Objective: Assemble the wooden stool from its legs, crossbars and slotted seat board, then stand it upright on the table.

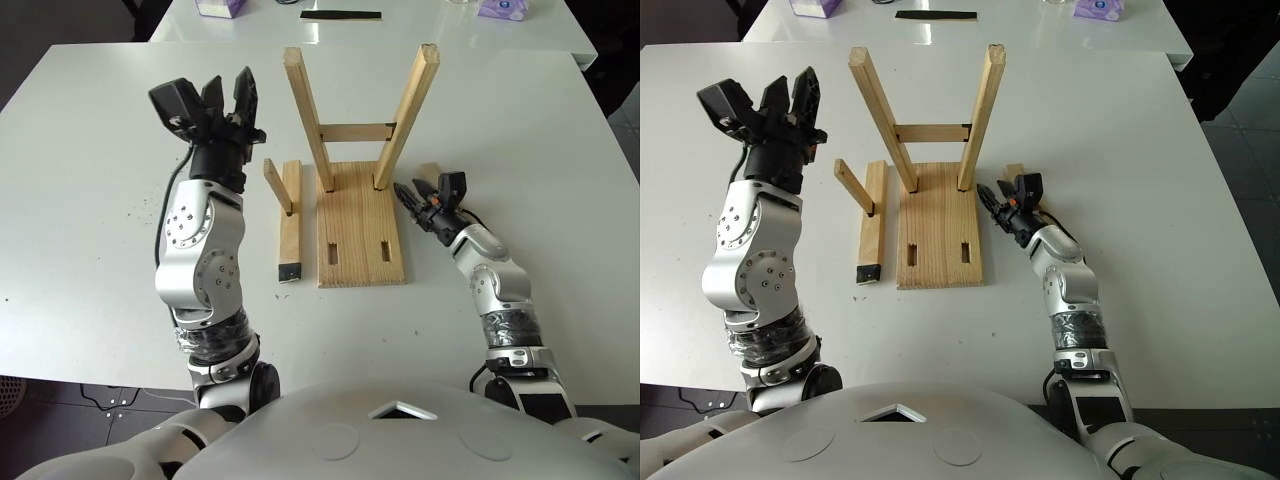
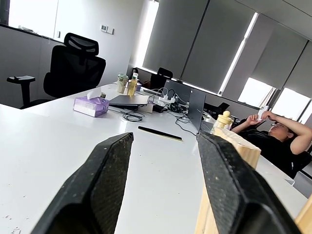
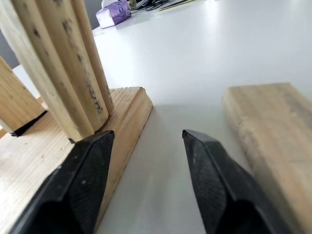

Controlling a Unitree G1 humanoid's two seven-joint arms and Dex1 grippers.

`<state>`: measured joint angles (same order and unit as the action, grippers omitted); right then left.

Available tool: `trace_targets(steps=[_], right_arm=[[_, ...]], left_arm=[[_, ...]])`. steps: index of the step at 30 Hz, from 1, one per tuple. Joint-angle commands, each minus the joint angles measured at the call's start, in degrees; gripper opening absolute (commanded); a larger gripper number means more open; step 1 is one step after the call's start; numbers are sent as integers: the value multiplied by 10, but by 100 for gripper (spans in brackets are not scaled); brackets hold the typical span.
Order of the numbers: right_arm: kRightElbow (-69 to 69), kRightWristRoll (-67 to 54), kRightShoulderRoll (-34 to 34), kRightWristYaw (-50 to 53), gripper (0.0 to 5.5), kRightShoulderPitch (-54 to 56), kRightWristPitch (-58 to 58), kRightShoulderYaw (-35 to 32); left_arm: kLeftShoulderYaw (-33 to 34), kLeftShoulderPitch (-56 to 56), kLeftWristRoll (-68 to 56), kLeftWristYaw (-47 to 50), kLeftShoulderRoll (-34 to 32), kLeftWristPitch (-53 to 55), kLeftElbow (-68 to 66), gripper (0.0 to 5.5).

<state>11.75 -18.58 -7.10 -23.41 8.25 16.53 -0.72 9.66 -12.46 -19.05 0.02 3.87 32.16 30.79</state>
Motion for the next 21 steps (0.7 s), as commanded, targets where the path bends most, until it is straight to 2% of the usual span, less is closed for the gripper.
trace_targets(steps=[1, 7, 14, 21], right_arm=[[11, 10, 9, 10, 260, 0, -8, -1], [28, 18, 2, 7, 260, 8, -11, -3], [49, 22, 3, 4, 260, 20, -19, -2], [53, 22, 2, 3, 260, 20, -21, -5]], left_arm=[[-24, -6, 12, 9, 7, -24, -22, 243], [-33, -14, 16, 14, 3, -50, -49, 243], [2, 3, -41, 34, 20, 20, -141, 243], [0, -12, -67, 25, 16, -8, -97, 243]])
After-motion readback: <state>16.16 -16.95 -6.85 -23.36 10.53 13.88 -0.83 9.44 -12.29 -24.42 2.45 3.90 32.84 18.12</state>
